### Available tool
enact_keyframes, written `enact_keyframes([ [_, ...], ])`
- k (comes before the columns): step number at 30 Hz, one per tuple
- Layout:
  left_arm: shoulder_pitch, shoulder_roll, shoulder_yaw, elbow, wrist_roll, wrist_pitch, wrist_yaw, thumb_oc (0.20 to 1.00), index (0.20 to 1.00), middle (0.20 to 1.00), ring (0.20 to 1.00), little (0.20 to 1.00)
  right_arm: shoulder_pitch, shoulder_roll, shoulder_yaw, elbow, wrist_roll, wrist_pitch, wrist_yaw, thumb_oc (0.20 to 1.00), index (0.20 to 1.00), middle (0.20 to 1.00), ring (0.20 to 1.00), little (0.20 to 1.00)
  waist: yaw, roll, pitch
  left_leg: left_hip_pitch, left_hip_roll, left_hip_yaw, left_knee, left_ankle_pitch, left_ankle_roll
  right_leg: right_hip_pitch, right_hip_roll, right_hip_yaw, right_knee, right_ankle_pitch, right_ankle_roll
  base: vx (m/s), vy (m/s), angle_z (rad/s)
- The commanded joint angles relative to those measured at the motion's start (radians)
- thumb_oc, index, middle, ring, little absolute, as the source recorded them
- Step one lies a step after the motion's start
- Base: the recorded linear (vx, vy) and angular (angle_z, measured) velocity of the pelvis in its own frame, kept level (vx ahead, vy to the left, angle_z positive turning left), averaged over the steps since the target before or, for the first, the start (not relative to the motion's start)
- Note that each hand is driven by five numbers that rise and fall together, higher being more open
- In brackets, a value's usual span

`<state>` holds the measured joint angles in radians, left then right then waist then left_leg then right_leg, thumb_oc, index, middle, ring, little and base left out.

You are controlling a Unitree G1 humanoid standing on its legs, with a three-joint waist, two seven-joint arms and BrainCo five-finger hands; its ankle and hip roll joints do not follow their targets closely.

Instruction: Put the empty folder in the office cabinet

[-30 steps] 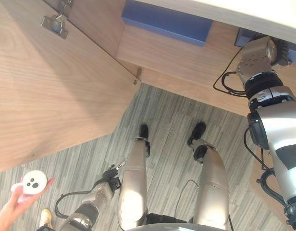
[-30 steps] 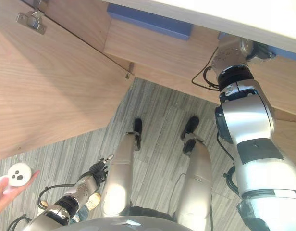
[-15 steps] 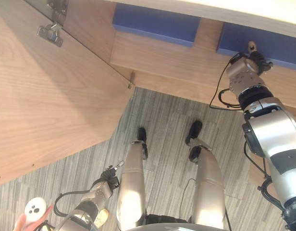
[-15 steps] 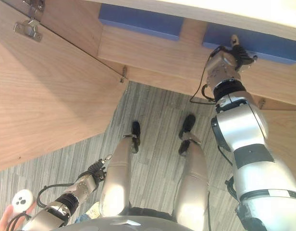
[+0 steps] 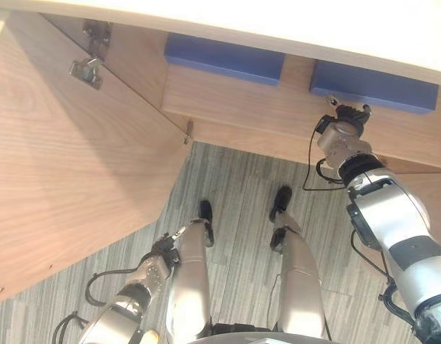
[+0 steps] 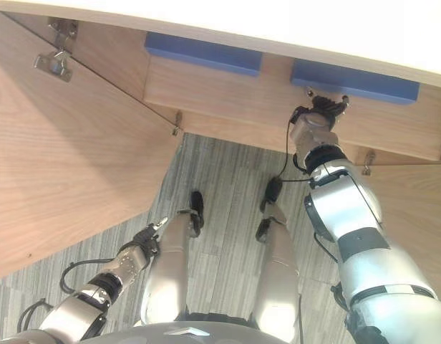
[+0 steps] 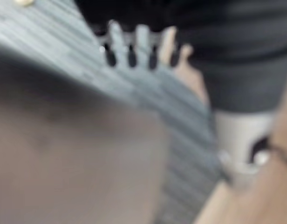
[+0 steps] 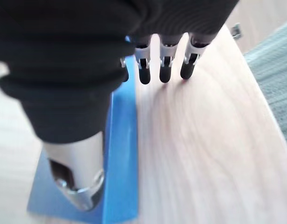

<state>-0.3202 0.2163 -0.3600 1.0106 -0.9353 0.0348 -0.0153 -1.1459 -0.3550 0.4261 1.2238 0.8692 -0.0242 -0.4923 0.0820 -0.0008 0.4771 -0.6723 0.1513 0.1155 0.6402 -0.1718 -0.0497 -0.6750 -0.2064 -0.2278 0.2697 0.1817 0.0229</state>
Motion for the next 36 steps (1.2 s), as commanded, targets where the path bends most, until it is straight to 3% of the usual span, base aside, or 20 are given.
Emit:
enact_keyframes([
  [1,0.018,-0.018,-0.009,-0.001,-0.007,-0.053,0.026,1.0,1.0,1.0,1.0,1.0,0.021,-0.063,0.002,-0.067,-0.1,-0.049,0.104,1.0,1.0,1.0,1.0,1.0,0.015,-0.003,0.043,0.009,0.016,0.002,0.049,0.041,0.0,0.08,0.035,-0.009,0.072,-0.209,-0.001,-0.11,0.113,-0.05],
  [9,-0.005,-0.017,0.003,-0.015,0.032,-0.105,0.06,1.0,1.0,1.0,1.0,1.0,0.377,-0.079,0.024,-0.217,-0.351,-0.122,0.239,1.0,1.0,1.0,1.0,1.0,-0.055,-0.041,0.043,0.288,-0.01,0.062,-0.111,0.018,0.01,0.296,0.028,0.015,-0.092,-0.144,0.037,-0.1,0.12,-0.09],
  [11,-0.001,-0.013,0.002,-0.034,0.035,-0.123,0.078,1.0,1.0,1.0,1.0,1.0,0.502,-0.1,0.045,-0.297,-0.412,-0.127,0.275,1.0,1.0,1.0,1.0,1.0,-0.078,-0.05,0.04,0.41,-0.028,0.083,-0.189,0.01,0.013,0.393,0.025,0.022,-0.159,-0.115,0.056,-0.12,0.149,-0.28],
  [16,0.037,0.008,0.016,-0.066,0.081,-0.133,0.072,1.0,1.0,1.0,1.0,1.0,0.695,-0.115,0.042,-0.362,-0.498,-0.165,0.316,1.0,1.0,1.0,1.0,1.0,-0.109,-0.068,-0.027,0.532,-0.042,0.117,-0.286,-0.015,0.024,0.482,0.022,0.033,-0.243,-0.078,0.081,-0.08,0.062,-0.08],
  [17,0.052,0.012,0.018,-0.068,0.103,-0.143,0.063,1.0,1.0,1.0,1.0,1.0,0.733,-0.119,0.033,-0.373,-0.487,-0.176,0.318,1.0,1.0,1.0,1.0,1.0,-0.111,-0.084,-0.04,0.542,-0.056,0.132,-0.309,0.004,0.033,0.483,0.011,0.031,-0.261,-0.057,0.079,-0.2,-0.031,-0.19],
  [19,0.146,0.024,0.023,-0.007,0.161,-0.263,-0.048,1.0,1.0,1.0,1.0,1.0,0.831,-0.129,-0.022,-0.363,-0.489,-0.232,0.356,1.0,1.0,1.0,1.0,1.0,-0.098,-0.095,-0.07,0.582,-0.071,0.129,-0.347,-0.011,0.04,0.514,0.01,0.015,-0.302,-0.039,0.095,-0.18,-0.051,-0.03],
  [24,0.29,0.017,0.089,0.122,0.249,-0.448,-0.207,1.0,1.0,1.0,1.0,1.0,0.939,-0.074,-0.099,-0.301,-0.507,-0.267,0.383,1.0,1.0,1.0,1.0,1.0,-0.081,-0.095,-0.105,0.67,-0.076,0.127,-0.366,-0.069,0.052,0.576,0.01,-0.009,-0.345,-0.014,0.13,-0.06,0.03,-0.02],
  [29,0.317,0.022,0.117,0.139,0.296,-0.458,-0.229,1.0,1.0,1.0,1.0,1.0,0.978,-0.043,-0.131,-0.301,-0.464,-0.242,0.343,1.0,1.0,1.0,1.0,1.0,-0.084,-0.098,-0.13,0.697,-0.088,0.133,-0.356,-0.097,0.066,0.577,-0.001,-0.009,-0.357,-0.005,0.146,-0.11,0.085,-0.06],
  [33,0.327,0.039,0.113,0.093,0.348,-0.461,-0.248,1.0,1.0,1.0,1.0,1.0,1.018,-0.018,-0.207,-0.33,-0.399,-0.213,0.253,1.0,1.0,1.0,1.0,1.0,-0.101,-0.079,-0.14,0.714,-0.116,0.136,-0.338,-0.125,0.084,0.542,-0.014,-0.005,-0.357,-0.018,0.169,-0.26,0.251,-0.18],
  [36,0.34,0.051,0.108,0.027,0.396,-0.429,-0.229,1.0,1.0,1.0,1.0,1.0,1.041,-0.006,-0.253,-0.34,-0.354,-0.188,0.216,1.0,1.0,1.0,1.0,1.0,-0.104,-0.063,-0.142,0.726,-0.134,0.142,-0.352,-0.119,0.087,0.521,-0.018,-0.024,-0.357,-0.012,0.181,-0.18,0.259,-0.29],
])
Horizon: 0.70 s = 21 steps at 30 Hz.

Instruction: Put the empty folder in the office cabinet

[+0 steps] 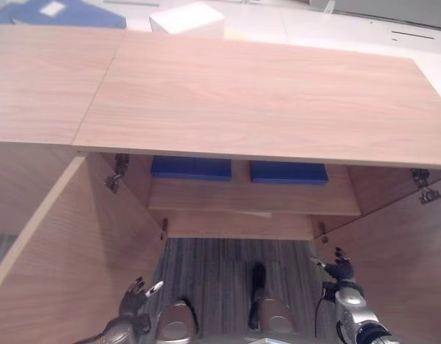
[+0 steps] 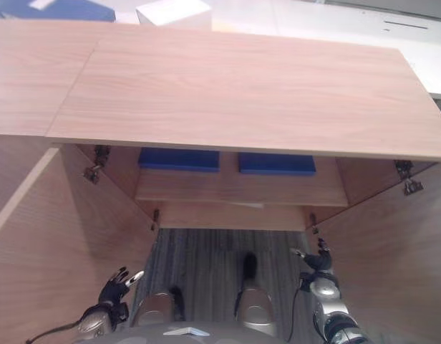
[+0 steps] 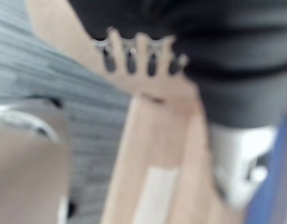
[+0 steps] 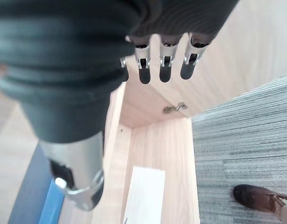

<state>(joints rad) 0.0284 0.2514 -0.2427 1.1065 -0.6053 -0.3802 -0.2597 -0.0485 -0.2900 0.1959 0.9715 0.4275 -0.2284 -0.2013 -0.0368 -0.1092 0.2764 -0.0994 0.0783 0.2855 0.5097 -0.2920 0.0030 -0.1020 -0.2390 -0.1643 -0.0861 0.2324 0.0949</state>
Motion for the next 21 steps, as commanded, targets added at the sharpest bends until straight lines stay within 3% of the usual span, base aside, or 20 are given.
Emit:
enact_keyframes([
  [1,0.008,0.027,-0.013,-0.114,0.075,0.021,0.022,1.0,1.0,1.0,1.0,1.0,-0.041,-0.061,-0.066,-0.079,0.112,0.026,-0.125,1.0,1.0,1.0,1.0,1.0,0.016,0.061,0.059,0.177,-0.075,-0.012,-0.267,0.026,0.033,-0.064,0.01,-0.12,-0.001,-0.041,0.115,-0.09,0.197,-0.16],
  [4,0.029,0.036,-0.02,-0.149,0.082,0.047,0.029,1.0,1.0,1.0,1.0,1.0,-0.031,-0.047,-0.106,-0.059,0.11,0.021,-0.159,1.0,1.0,1.0,1.0,1.0,0.013,0.073,0.055,0.201,-0.082,0.004,-0.317,0.051,0.031,-0.072,-0.002,-0.142,-0.001,-0.002,0.12,-0.09,0.235,-0.42],
  [6,0.034,0.045,-0.037,-0.161,0.069,0.065,0.036,1.0,1.0,1.0,1.0,1.0,-0.012,-0.027,-0.158,-0.032,0.126,-0.002,-0.202,1.0,1.0,1.0,1.0,1.0,-0.002,0.089,0.043,0.225,-0.086,0.007,-0.389,0.082,0.045,-0.052,-0.019,-0.114,0.026,0.035,0.12,-0.1,0.221,-0.52],
  [8,0.033,0.047,-0.043,-0.163,0.056,0.069,0.04,1.0,1.0,1.0,1.0,1.0,-0.007,-0.022,-0.172,-0.028,0.132,-0.014,-0.233,1.0,1.0,1.0,1.0,1.0,-0.006,0.096,0.036,0.228,-0.082,0.012,-0.416,0.099,0.046,-0.046,-0.028,-0.101,0.056,0.032,0.118,-0.1,0.103,-0.08],
  [13,0.019,0.038,-0.051,-0.14,0.026,0.076,0.056,1.0,1.0,1.0,1.0,1.0,-0.008,0.018,-0.248,0.0,0.208,-0.084,-0.469,1.0,1.0,1.0,1.0,1.0,-0.006,0.125,-0.005,0.215,-0.043,0.069,-0.502,0.177,0.048,0.012,-0.067,-0.076,0.176,-0.006,0.106,-0.15,0.029,-0.13],
  [18,0.018,0.03,-0.061,-0.115,0.032,0.064,0.064,1.0,1.0,1.0,1.0,1.0,-0.021,0.036,-0.299,0.009,0.268,-0.137,-0.621,1.0,1.0,1.0,1.0,1.0,0.007,0.124,-0.017,0.219,-0.019,0.091,-0.525,0.193,0.049,0.045,-0.087,-0.098,0.2,-0.011,0.111,-0.06,-0.093,-0.32],
  [21,0.02,0.035,-0.068,-0.094,0.036,0.055,0.069,1.0,1.0,1.0,1.0,1.0,-0.028,0.036,-0.373,0.04,0.308,-0.201,-0.71,1.0,1.0,1.0,1.0,1.0,0.023,0.127,-0.032,0.231,-0.008,0.085,-0.552,0.208,0.045,0.078,-0.104,-0.111,0.202,-0.012,0.121,-0.04,-0.204,-0.16],
])
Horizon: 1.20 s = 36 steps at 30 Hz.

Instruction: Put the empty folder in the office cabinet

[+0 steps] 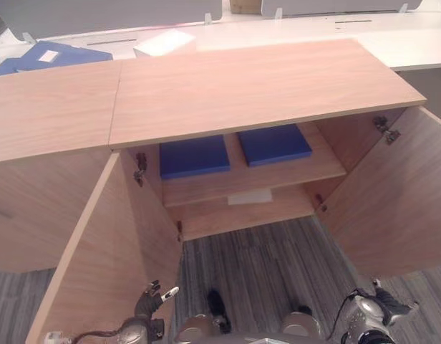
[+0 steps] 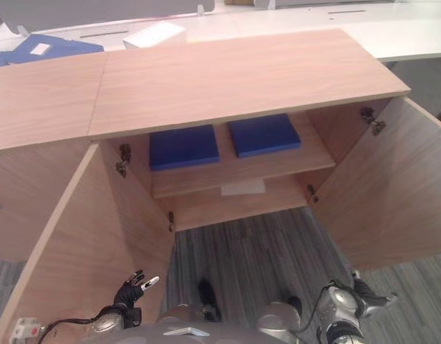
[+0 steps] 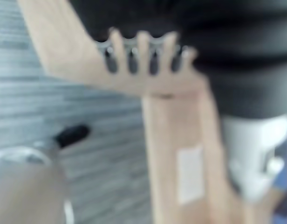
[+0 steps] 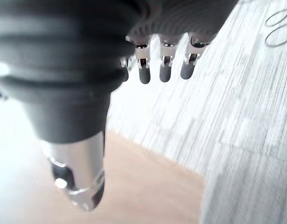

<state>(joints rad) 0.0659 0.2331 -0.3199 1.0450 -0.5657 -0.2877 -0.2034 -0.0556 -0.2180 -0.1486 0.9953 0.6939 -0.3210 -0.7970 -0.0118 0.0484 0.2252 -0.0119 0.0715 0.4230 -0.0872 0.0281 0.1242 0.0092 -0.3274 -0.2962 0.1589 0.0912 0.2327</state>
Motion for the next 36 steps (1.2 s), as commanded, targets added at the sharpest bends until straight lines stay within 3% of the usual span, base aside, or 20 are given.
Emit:
enact_keyframes([
  [1,-0.016,0.058,0.009,-0.024,0.0,-0.039,0.007,1.0,1.0,1.0,1.0,1.0,-0.022,-0.04,-0.054,0.026,0.049,-0.13,-0.139,1.0,1.0,1.0,1.0,1.0,0.001,-0.028,0.013,0.149,0.002,-0.06,0.036,-0.106,-0.079,-0.023,-0.017,0.022,-0.041,0.126,-0.015,0.0,-0.263,-0.04],
  [5,-0.006,0.083,0.012,-0.007,0.018,-0.032,-0.008,1.0,1.0,1.0,1.0,1.0,-0.033,-0.072,-0.137,0.051,0.04,-0.166,-0.176,1.0,1.0,1.0,1.0,1.0,0.009,-0.02,-0.006,0.175,0.012,-0.088,0.011,-0.095,-0.092,-0.006,-0.012,0.023,-0.029,0.109,-0.008,0.03,-0.269,0.17],
  [7,0.002,0.091,0.018,-0.007,0.027,-0.023,-0.006,1.0,1.0,1.0,1.0,1.0,-0.044,-0.097,-0.154,0.053,0.047,-0.169,-0.178,1.0,1.0,1.0,1.0,1.0,0.014,-0.016,-0.01,0.185,0.024,-0.09,0.01,-0.087,-0.103,0.008,0.006,0.007,-0.044,0.07,-0.015,0.03,-0.278,0.08],
  [8,0.009,0.098,0.023,-0.008,0.037,-0.013,-0.006,1.0,1.0,1.0,1.0,1.0,-0.052,-0.127,-0.176,0.062,0.043,-0.165,-0.169,1.0,1.0,1.0,1.0,1.0,0.022,-0.013,-0.019,0.182,0.037,-0.093,0.009,-0.074,-0.119,0.033,0.03,-0.012,-0.074,0.027,-0.024,0.0,-0.292,-0.11],
  [10,0.018,0.104,0.023,-0.012,0.038,-0.001,-0.014,1.0,1.0,1.0,1.0,1.0,-0.068,-0.167,-0.19,0.076,0.028,-0.163,-0.15,1.0,1.0,1.0,1.0,1.0,0.03,-0.011,-0.03,0.177,0.046,-0.101,0.006,-0.061,-0.137,0.057,0.057,-0.025,-0.105,-0.004,-0.028,-0.01,-0.232,-0.16],
  [14,0.039,0.104,0.013,-0.032,0.056,0.014,-0.034,1.0,1.0,1.0,1.0,1.0,-0.097,-0.231,-0.195,0.064,0.012,-0.14,-0.101,1.0,1.0,1.0,1.0,1.0,0.036,-0.002,-0.044,0.168,0.055,-0.119,0.002,-0.043,-0.166,0.089,0.089,-0.037,-0.154,-0.035,-0.041,-0.02,-0.159,-0.02],
  [15,0.046,0.102,0.01,-0.032,0.056,0.013,-0.034,1.0,1.0,1.0,1.0,1.0,-0.108,-0.252,-0.19,0.061,-0.007,-0.13,-0.088,1.0,1.0,1.0,1.0,1.0,0.038,0.002,-0.045,0.156,0.057,-0.113,0.0,-0.021,-0.168,0.088,0.098,-0.051,-0.166,-0.027,-0.057,-0.06,-0.236,0.05],
  [25,0.054,0.134,-0.007,-0.054,0.046,0.052,-0.099,1.0,1.0,1.0,1.0,1.0,-0.265,-0.447,-0.078,0.041,-0.031,-0.021,0.233,1.0,1.0,1.0,1.0,1.0,0.06,0.056,-0.027,0.075,0.055,-0.176,0.0,0.026,-0.212,0.072,0.123,-0.064,-0.172,-0.071,-0.104,-0.06,-0.088,0.08],
  [28,0.058,0.128,0.005,-0.048,0.039,0.048,-0.117,1.0,1.0,1.0,1.0,1.0,-0.316,-0.511,-0.026,0.03,-0.04,0.002,0.445,1.0,1.0,1.0,1.0,1.0,0.061,0.073,-0.004,0.048,0.059,-0.186,0.0,0.046,-0.223,0.058,0.128,-0.056,-0.169,-0.077,-0.113,-0.11,0.0,0.03],
  [31,0.063,0.124,0.023,-0.034,0.04,0.04,-0.127,1.0,1.0,1.0,1.0,1.0,-0.353,-0.545,0.033,0.002,-0.074,0.036,0.612,1.0,1.0,1.0,1.0,1.0,0.059,0.072,0.007,0.037,0.067,-0.184,0.0,0.058,-0.232,0.054,0.128,-0.055,-0.167,-0.081,-0.117,-0.07,0.013,-0.02],
  [32,0.063,0.124,0.023,-0.034,0.04,0.04,-0.127,1.0,1.0,1.0,1.0,1.0,-0.353,-0.545,0.033,0.002,-0.074,0.036,0.612,1.0,1.0,1.0,1.0,1.0,0.059,0.072,0.007,0.037,0.067,-0.184,0.0,0.058,-0.232,0.054,0.128,-0.055,-0.167,-0.081,-0.117,-0.04,0.024,-0.05],
  [36,0.069,0.11,0.059,0.006,0.032,0.018,-0.132,1.0,1.0,1.0,1.0,1.0,-0.347,-0.545,0.091,-0.041,-0.077,0.048,0.784,1.0,1.0,1.0,1.0,1.0,0.054,0.047,0.002,0.044,0.084,-0.168,0.0,0.067,-0.238,0.069,0.128,-0.062,-0.17,-0.083,-0.119,0.01,0.01,-0.11],
])
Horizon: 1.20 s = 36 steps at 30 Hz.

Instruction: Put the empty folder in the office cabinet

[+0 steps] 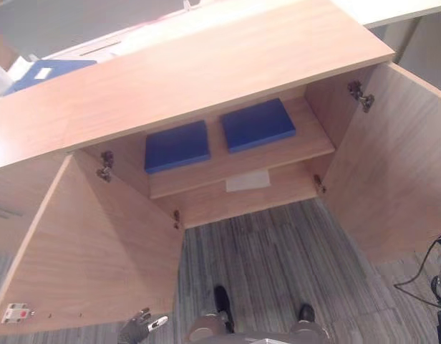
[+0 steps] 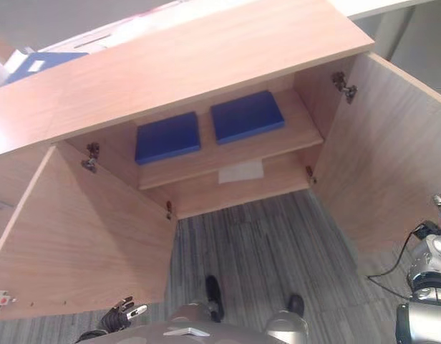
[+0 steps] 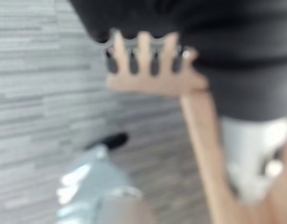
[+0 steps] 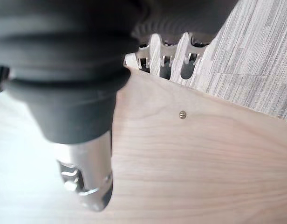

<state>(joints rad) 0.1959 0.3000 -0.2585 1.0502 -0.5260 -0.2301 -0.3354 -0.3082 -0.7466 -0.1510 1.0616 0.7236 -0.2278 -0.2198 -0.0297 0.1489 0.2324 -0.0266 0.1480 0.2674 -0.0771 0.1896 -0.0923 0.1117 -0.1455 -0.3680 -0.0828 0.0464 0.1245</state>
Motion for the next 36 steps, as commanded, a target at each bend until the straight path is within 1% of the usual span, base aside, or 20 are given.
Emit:
enact_keyframes([
  [1,-0.058,0.04,0.009,-0.002,-0.005,-0.036,0.005,1.0,1.0,1.0,1.0,1.0,-0.08,-0.006,0.103,-0.13,-0.119,-0.042,0.247,1.0,1.0,1.0,1.0,1.0,0.073,-0.064,-0.01,0.062,0.013,-0.007,-0.01,-0.095,-0.023,-0.025,-0.054,0.004,0.064,-0.035,-0.01,0.02,0.0,-0.14],
  [6,-0.056,0.037,0.016,-0.004,-0.003,-0.033,0.009,1.0,1.0,1.0,1.0,1.0,-0.068,0.005,0.112,-0.147,-0.122,-0.042,0.262,1.0,1.0,1.0,1.0,1.0,0.074,-0.069,-0.013,0.066,0.017,-0.003,-0.01,-0.096,-0.024,-0.02,-0.054,-0.001,0.059,-0.033,-0.009,0.02,0.002,0.0],
  [7,-0.047,0.027,0.043,0.009,-0.001,-0.042,0.017,1.0,1.0,1.0,1.0,1.0,-0.008,0.053,0.153,-0.21,-0.196,-0.055,0.4,1.0,1.0,1.0,1.0,1.0,0.078,-0.091,-0.026,0.086,0.029,-0.003,-0.01,-0.115,-0.033,0.007,-0.05,-0.005,0.045,-0.046,-0.002,0.09,0.017,0.01],
  [10,-0.034,0.025,0.076,0.006,0.0,-0.047,0.018,1.0,1.0,1.0,1.0,1.0,0.071,0.107,0.229,-0.317,-0.248,-0.065,0.538,1.0,1.0,1.0,1.0,1.0,0.082,-0.108,-0.032,0.091,0.035,0.0,-0.01,-0.117,-0.032,0.02,-0.049,-0.023,0.036,-0.042,0.001,0.03,0.019,-0.04],
  [11,-0.034,0.025,0.076,0.006,0.0,-0.047,0.018,1.0,1.0,1.0,1.0,1.0,0.071,0.107,0.229,-0.317,-0.248,-0.065,0.538,1.0,1.0,1.0,1.0,1.0,0.082,-0.108,-0.032,0.091,0.035,0.0,-0.01,-0.117,-0.032,0.02,-0.049,-0.023,0.036,-0.042,0.001,0.0,0.006,-0.1],
  [13,-0.027,0.025,0.096,-0.003,0.005,-0.044,0.021,1.0,1.0,1.0,1.0,1.0,0.121,0.151,0.294,-0.397,-0.279,-0.07,0.583,1.0,1.0,1.0,1.0,1.0,0.089,-0.118,-0.037,0.094,0.038,0.0,-0.01,-0.119,-0.032,0.031,-0.049,-0.04,0.028,-0.038,0.005,0.02,0.006,-0.05],
  [15,-0.017,0.021,0.111,-0.009,0.01,-0.045,0.026,1.0,1.0,1.0,1.0,1.0,0.152,0.182,0.341,-0.466,-0.3,-0.058,0.603,1.0,1.0,1.0,1.0,1.0,0.094,-0.126,-0.042,0.094,0.038,-0.003,-0.01,-0.121,-0.031,0.038,-0.047,-0.049,0.022,-0.035,0.007,0.04,0.012,0.06],
  [16,-0.012,0.019,0.115,-0.011,0.008,-0.05,0.03,1.0,1.0,1.0,1.0,1.0,0.165,0.196,0.364,-0.489,-0.313,-0.062,0.605,1.0,1.0,1.0,1.0,1.0,0.097,-0.129,-0.044,0.095,0.037,-0.007,-0.01,-0.122,-0.03,0.042,-0.046,-0.053,0.02,-0.035,0.007,0.05,0.019,0.09],
  [18,-0.006,0.015,0.12,-0.011,0.005,-0.059,0.033,1.0,1.0,1.0,1.0,1.0,0.176,0.219,0.402,-0.518,-0.326,-0.062,0.623,1.0,1.0,1.0,1.0,1.0,0.105,-0.134,-0.048,0.094,0.036,-0.013,-0.01,-0.123,-0.029,0.047,-0.044,-0.061,0.019,-0.036,0.007,0.05,0.023,0.06],
  [19,-0.006,0.015,0.12,-0.011,0.005,-0.059,0.033,1.0,1.0,1.0,1.0,1.0,0.176,0.219,0.402,-0.518,-0.326,-0.062,0.623,1.0,1.0,1.0,1.0,1.0,0.105,-0.134,-0.048,0.094,0.036,-0.013,-0.01,-0.123,-0.029,0.047,-0.044,-0.061,0.019,-0.036,0.007,0.04,0.03,0.14],
  [22,0.0,0.012,0.132,-0.033,0.0,-0.069,0.05,1.0,1.0,1.0,1.0,1.0,0.183,0.245,0.464,-0.573,-0.352,-0.066,0.646,1.0,1.0,1.0,1.0,1.0,0.128,-0.141,-0.051,0.09,0.029,-0.031,-0.01,-0.128,-0.023,0.053,-0.045,-0.075,0.021,-0.039,0.01,0.06,0.056,0.34],
  [26,-0.001,0.008,0.125,-0.055,0.012,-0.08,0.068,1.0,1.0,1.0,1.0,1.0,0.143,0.278,0.534,-0.593,-0.35,-0.087,0.583,1.0,1.0,1.0,1.0,1.0,0.166,-0.151,-0.052,0.085,0.011,-0.065,-0.01,-0.136,-0.012,0.065,-0.046,-0.09,0.025,-0.042,0.011,0.07,0.056,0.43],
  [27,-0.001,0.008,0.125,-0.055,0.012,-0.08,0.068,1.0,1.0,1.0,1.0,1.0,0.143,0.278,0.534,-0.593,-0.35,-0.087,0.583,1.0,1.0,1.0,1.0,1.0,0.166,-0.151,-0.052,0.085,0.011,-0.065,-0.01,-0.136,-0.012,0.065,-0.046,-0.09,0.025,-0.042,0.011,0.07,0.037,0.25],
  [29,-0.007,0.006,0.113,-0.063,0.023,-0.094,0.081,1.0,1.0,1.0,1.0,1.0,0.087,0.297,0.565,-0.578,-0.345,-0.086,0.519,1.0,1.0,1.0,1.0,1.0,0.192,-0.154,-0.053,0.084,0.0,-0.083,-0.01,-0.141,-0.007,0.071,-0.047,-0.099,0.025,-0.041,0.012,0.08,0.039,0.35],
  [31,-0.018,0.01,0.097,-0.064,0.036,-0.104,0.105,1.0,1.0,1.0,1.0,1.0,-0.008,0.326,0.577,-0.506,-0.311,-0.063,0.434,1.0,1.0,1.0,1.0,1.0,0.221,-0.155,-0.057,0.084,-0.01,-0.101,-0.01,-0.146,-0.002,0.08,-0.048,-0.108,0.022,-0.038,0.014,0.08,0.032,0.31],
  [32,-0.022,0.011,0.095,-0.065,0.039,-0.104,0.114,1.0,1.0,1.0,1.0,1.0,-0.028,0.331,0.577,-0.488,-0.299,-0.058,0.408,1.0,1.0,1.0,1.0,1.0,0.227,-0.155,-0.057,0.084,-0.013,-0.105,-0.01,-0.147,-0.001,0.081,-0.049,-0.109,0.023,-0.038,0.015,0.05,0.022,0.19],
  [33,-0.022,0.011,0.095,-0.065,0.039,-0.104,0.114,1.0,1.0,1.0,1.0,1.0,-0.028,0.331,0.577,-0.488,-0.299,-0.058,0.408,1.0,1.0,1.0,1.0,1.0,0.227,-0.155,-0.057,0.084,-0.013,-0.105,-0.01,-0.147,-0.001,0.081,-0.049,-0.109,0.023,-0.038,0.015,0.02,0.02,0.11],
  [34,-0.028,0.014,0.092,-0.062,0.046,-0.115,0.129,1.0,1.0,1.0,1.0,1.0,-0.062,0.344,0.575,-0.445,-0.289,-0.053,0.379,1.0,1.0,1.0,1.0,1.0,0.236,-0.154,-0.059,0.084,-0.016,-0.11,-0.01,-0.149,0.0,0.082,-0.051,-0.113,0.024,-0.038,0.016,0.02,0.022,0.14],
  [36,-0.049,0.022,0.09,-0.057,0.055,-0.16,0.213,1.0,1.0,1.0,1.0,1.0,-0.119,0.36,0.55,-0.351,-0.257,-0.037,0.323,1.0,1.0,1.0,1.0,1.0,0.253,-0.151,-0.059,0.084,-0.023,-0.12,-0.01,-0.151,0.004,0.087,-0.055,-0.118,0.028,-0.038,0.017,0.0,0.021,0.14],
])
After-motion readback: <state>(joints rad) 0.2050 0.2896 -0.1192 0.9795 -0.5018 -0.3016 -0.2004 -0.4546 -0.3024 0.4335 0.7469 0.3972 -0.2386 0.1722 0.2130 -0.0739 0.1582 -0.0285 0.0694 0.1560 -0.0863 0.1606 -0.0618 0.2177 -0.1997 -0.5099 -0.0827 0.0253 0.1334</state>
